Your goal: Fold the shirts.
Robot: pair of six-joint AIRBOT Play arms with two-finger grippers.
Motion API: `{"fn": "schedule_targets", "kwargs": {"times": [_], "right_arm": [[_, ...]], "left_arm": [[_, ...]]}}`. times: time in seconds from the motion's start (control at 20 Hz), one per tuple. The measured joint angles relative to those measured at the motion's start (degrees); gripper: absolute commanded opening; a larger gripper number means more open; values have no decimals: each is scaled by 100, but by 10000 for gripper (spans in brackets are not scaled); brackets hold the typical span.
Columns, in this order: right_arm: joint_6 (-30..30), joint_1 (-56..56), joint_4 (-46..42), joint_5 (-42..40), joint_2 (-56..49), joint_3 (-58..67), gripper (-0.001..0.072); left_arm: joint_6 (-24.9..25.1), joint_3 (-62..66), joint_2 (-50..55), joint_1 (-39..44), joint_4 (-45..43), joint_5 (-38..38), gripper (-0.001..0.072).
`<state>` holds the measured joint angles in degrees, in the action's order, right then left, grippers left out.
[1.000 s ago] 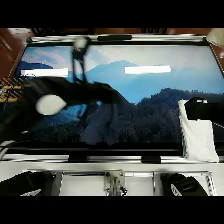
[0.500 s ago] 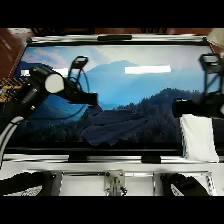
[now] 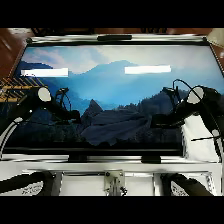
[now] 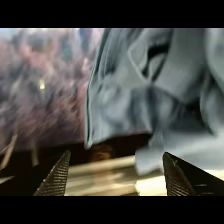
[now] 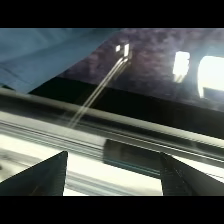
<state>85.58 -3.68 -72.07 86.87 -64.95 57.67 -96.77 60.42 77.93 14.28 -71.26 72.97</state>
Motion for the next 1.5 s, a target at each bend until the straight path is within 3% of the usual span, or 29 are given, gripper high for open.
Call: {"fn": "schedule_targets", "kwargs": {"times": [0.1,0.15,0.2,0.3,0.35,0.5,0.85,0.9,0.95,1.0,1.25,1.5], "right_arm": [[-4,-13,249,-96,-46,-225,680],[42,-61,315,-203,-57,-363,680],[85,-129,400,-339,-68,-531,680],[245,-271,492,-614,-83,-887,680],[341,-348,549,-844,-87,-1073,680],[533,-627,931,-1517,-92,-1510,680],[894,-1510,1641,-3080,-503,-1888,678],[927,-1615,1768,-3314,-595,-1902,599],[933,-1709,1856,-3519,-664,-1910,284],[942,-1757,1915,-3694,-713,-1915,105],[887,-1797,1912,-3954,-640,-1875,78],[315,-1399,761,-2935,636,-890,78]], "left_arm": [[57,-168,210,35,192,-428,716],[72,-212,302,44,286,-614,651],[87,-249,389,55,352,-815,533],[107,-295,501,66,452,-1169,442],[111,-306,533,66,479,-1316,315],[125,-330,590,70,538,-1683,49],[271,-337,601,70,568,-1941,40],[280,-337,584,70,570,-1950,40],[302,-337,564,68,570,-1958,40],[332,-337,535,63,570,-1961,40],[472,-118,240,-76,522,-1941,39],[761,1069,-623,-461,-120,-1440,39]]}}
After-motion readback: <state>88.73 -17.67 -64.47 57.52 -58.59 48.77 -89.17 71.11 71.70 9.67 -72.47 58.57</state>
